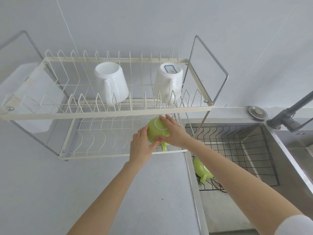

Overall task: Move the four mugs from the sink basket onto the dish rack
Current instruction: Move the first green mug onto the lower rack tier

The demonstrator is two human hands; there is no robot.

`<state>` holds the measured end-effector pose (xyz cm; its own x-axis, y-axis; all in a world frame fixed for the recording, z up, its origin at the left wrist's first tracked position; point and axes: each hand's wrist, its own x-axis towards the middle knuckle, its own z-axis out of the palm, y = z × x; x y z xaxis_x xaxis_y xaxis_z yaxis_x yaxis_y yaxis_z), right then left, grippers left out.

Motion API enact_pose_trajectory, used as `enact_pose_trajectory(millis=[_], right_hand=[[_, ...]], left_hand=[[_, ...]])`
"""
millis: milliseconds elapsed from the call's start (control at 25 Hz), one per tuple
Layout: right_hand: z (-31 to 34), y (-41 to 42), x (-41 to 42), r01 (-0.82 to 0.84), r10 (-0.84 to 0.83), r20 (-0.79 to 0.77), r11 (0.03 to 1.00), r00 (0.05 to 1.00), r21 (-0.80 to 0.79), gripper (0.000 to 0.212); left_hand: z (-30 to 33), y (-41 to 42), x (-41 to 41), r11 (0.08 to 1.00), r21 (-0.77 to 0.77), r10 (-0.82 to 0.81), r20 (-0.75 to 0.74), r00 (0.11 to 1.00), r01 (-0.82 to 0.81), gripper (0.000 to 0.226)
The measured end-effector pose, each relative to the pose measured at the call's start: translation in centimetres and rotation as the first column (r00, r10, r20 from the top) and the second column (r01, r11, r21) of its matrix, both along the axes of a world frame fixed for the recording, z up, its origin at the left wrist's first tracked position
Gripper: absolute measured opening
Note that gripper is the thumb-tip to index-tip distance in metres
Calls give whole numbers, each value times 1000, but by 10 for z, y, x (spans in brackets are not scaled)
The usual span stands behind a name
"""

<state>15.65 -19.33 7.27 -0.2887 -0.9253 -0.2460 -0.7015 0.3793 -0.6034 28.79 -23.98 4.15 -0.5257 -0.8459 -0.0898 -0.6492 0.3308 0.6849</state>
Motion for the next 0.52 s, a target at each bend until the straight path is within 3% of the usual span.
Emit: enact_pose_trajectory(millis=[280, 520], right_hand=[[10, 16, 4, -11, 16, -148, 999, 989, 32, 79], [17, 55, 13, -51, 57, -234, 998, 971, 35, 76]], left_hand=[[17, -7, 6, 986, 70, -155, 109, 982, 148, 73], [39, 11, 22, 969, -76, -202, 308, 930, 236, 64]])
